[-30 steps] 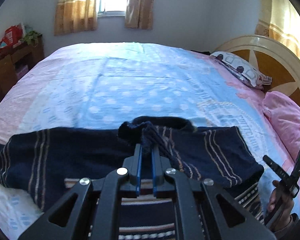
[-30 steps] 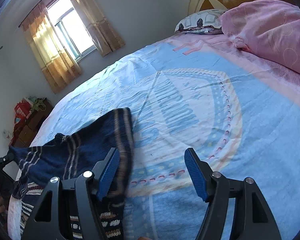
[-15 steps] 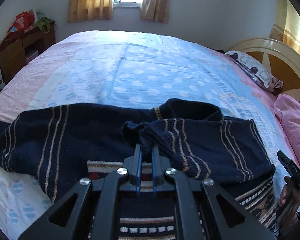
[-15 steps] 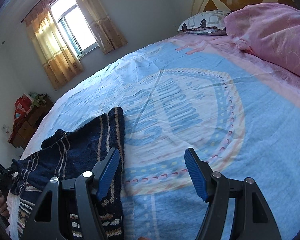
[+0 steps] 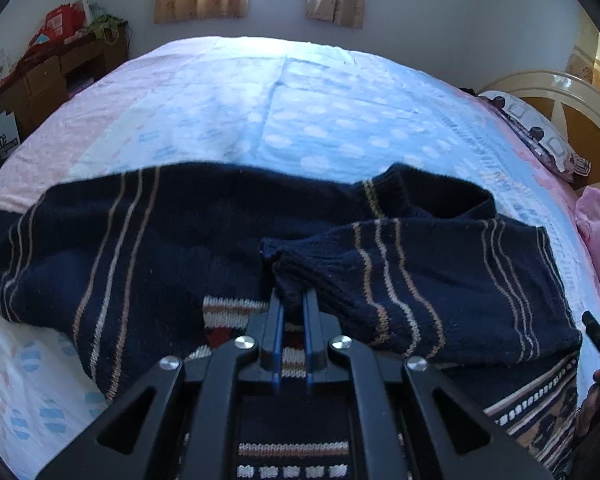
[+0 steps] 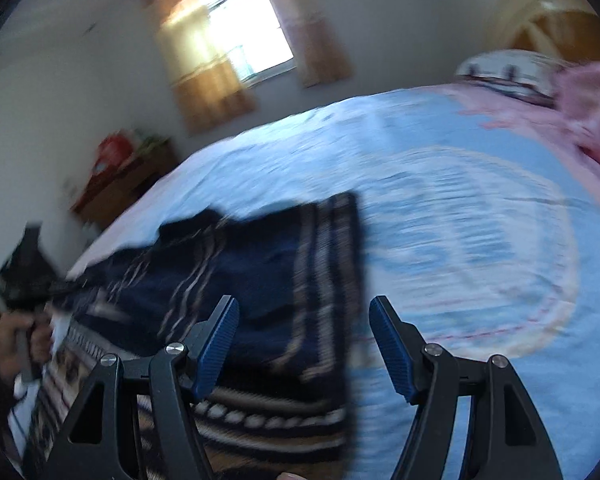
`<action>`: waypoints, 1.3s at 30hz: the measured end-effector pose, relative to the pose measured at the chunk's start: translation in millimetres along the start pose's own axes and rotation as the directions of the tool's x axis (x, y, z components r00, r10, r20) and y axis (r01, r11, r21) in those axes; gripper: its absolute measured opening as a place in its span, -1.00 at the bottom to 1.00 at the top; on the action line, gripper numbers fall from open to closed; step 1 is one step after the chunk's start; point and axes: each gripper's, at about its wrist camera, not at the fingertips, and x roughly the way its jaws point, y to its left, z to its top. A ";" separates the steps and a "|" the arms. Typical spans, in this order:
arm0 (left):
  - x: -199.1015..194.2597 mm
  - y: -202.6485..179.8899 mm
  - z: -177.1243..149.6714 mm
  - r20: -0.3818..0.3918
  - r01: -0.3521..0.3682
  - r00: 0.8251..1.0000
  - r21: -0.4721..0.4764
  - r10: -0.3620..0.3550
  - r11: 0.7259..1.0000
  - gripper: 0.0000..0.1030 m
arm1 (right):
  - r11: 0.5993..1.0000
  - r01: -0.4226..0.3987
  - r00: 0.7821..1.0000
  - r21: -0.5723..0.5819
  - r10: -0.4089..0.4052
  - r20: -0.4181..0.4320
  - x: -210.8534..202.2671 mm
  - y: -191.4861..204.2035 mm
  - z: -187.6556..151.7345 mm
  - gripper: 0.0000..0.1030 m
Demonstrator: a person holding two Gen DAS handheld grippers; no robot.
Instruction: Fold small clothes
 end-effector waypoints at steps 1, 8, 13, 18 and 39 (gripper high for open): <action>1.0 0.6 -1.7 -0.003 -0.001 1.000 0.000 0.001 1.000 -0.83 | 1.000 -0.002 0.999 -0.016 0.002 -0.047 7.7 4.2 -2.1 0.33; 16.5 3.4 -14.1 -0.029 -0.028 0.999 -0.001 0.028 1.000 -0.81 | 0.997 0.069 0.976 -0.029 -0.074 -0.206 36.0 -0.7 -7.6 0.35; 6.1 -1.2 -18.1 0.011 -0.060 0.998 0.014 0.060 0.998 -0.70 | 0.997 0.064 0.970 -0.031 -0.069 -0.234 36.8 -2.4 -11.0 0.37; -12.1 10.8 -14.2 0.056 -0.058 0.997 -0.025 0.059 0.998 -0.33 | 0.986 0.159 0.983 -0.058 -0.163 -0.079 -2.6 10.7 3.1 0.37; -19.0 67.1 -45.3 0.079 -0.041 0.995 -0.136 0.052 0.990 0.31 | 0.967 0.116 0.926 -0.228 -0.189 -0.328 78.2 150.3 26.3 0.40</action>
